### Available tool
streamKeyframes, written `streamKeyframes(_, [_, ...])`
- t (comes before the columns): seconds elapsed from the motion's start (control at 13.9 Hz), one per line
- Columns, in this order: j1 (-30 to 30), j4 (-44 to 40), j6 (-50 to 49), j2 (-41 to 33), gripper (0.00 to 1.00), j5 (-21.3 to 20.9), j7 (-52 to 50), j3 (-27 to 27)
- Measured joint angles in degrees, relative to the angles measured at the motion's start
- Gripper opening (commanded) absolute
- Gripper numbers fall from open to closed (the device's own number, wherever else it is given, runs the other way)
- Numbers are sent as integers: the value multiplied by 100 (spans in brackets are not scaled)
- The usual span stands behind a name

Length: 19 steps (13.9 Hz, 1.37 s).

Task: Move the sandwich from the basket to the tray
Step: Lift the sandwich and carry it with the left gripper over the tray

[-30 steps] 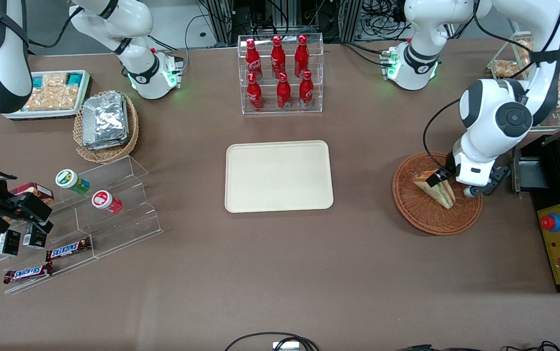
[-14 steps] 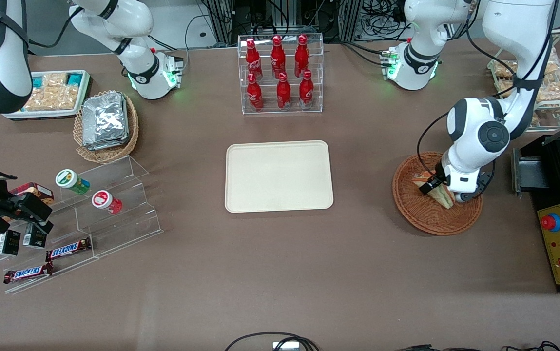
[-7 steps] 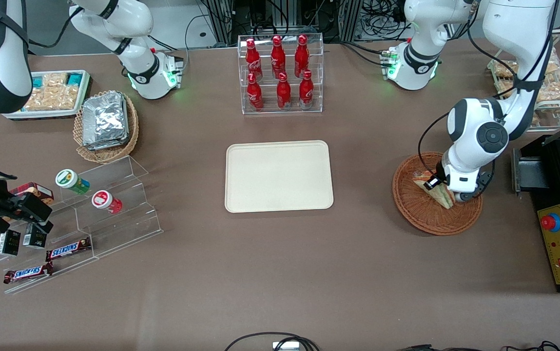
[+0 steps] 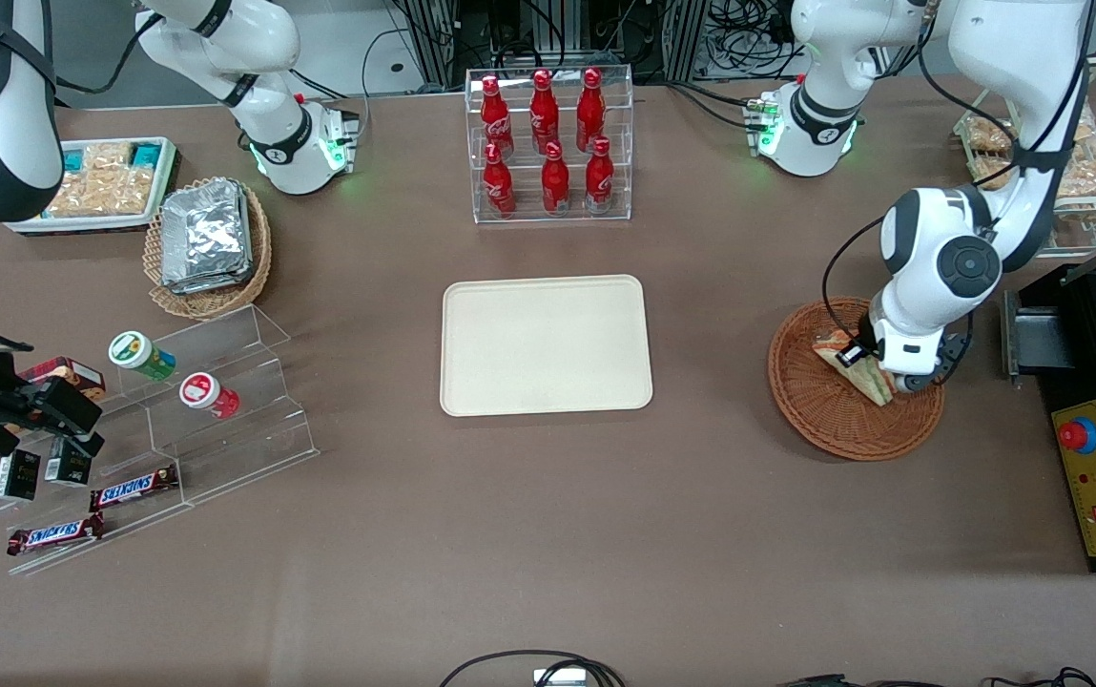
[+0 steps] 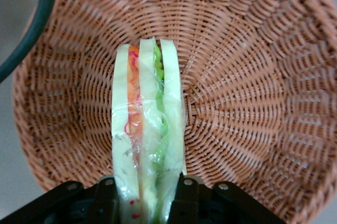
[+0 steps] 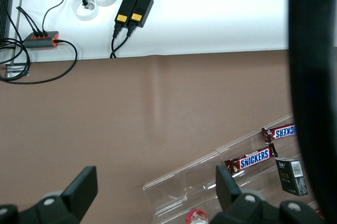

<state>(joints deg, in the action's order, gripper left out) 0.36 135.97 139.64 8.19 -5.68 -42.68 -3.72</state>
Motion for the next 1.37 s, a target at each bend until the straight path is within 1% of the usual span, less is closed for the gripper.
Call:
streamKeyframes(0.22, [-10,-98,-326,-492,0,-4,272,-29])
streamKeyframes(0.36, [-14,-303,-881,-757,0,-6,722,-66])
streamKeyframes(0.5, [-16,-687,-1517,-892,0,-6,1247,-237])
streamKeyframes(0.58, [-20,-884,-1716,-912,0,-6,1362,-399])
streamKeyframes(0.72, [-34,-1137,-1809,-907,0,-6,1405,-776])
streamKeyframes(1.15, [-79,-1402,-1797,-752,0,-19,1436,-1916])
streamKeyframes(1.37, [-86,-1404,-1788,-643,0,-311,1438,-2482])
